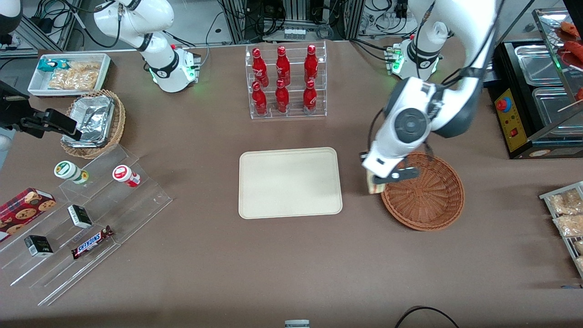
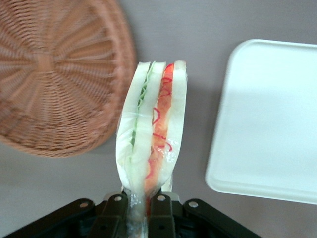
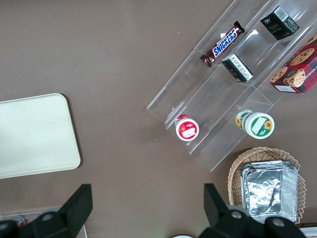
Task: Place sandwich from basket to tray
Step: 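Lift the sandwich and carry it over the cream tray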
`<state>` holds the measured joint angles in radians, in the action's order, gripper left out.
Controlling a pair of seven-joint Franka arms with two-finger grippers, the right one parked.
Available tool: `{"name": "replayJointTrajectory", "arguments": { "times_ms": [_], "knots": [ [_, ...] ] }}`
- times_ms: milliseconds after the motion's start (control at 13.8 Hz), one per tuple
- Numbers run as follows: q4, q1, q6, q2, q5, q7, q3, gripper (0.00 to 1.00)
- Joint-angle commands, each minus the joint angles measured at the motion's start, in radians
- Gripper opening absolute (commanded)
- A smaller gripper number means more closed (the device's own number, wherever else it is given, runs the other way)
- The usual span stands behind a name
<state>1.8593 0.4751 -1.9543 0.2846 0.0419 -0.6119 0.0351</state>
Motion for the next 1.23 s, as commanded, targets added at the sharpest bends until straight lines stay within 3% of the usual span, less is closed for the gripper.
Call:
{"name": "replayJointTrajectory", "arguments": {
  "times_ms": [0, 581, 1161],
  "knots": [
    [-0.150, 0.068, 0.018, 0.122, 0.021, -0.049, -0.011, 0.11],
    [-0.434, 0.252, 0.012, 0.361, 0.024, -0.294, -0.011, 0.10],
    [-0.505, 0.335, -0.092, 0.459, 0.024, -0.390, -0.003, 0.10]
  ]
}}
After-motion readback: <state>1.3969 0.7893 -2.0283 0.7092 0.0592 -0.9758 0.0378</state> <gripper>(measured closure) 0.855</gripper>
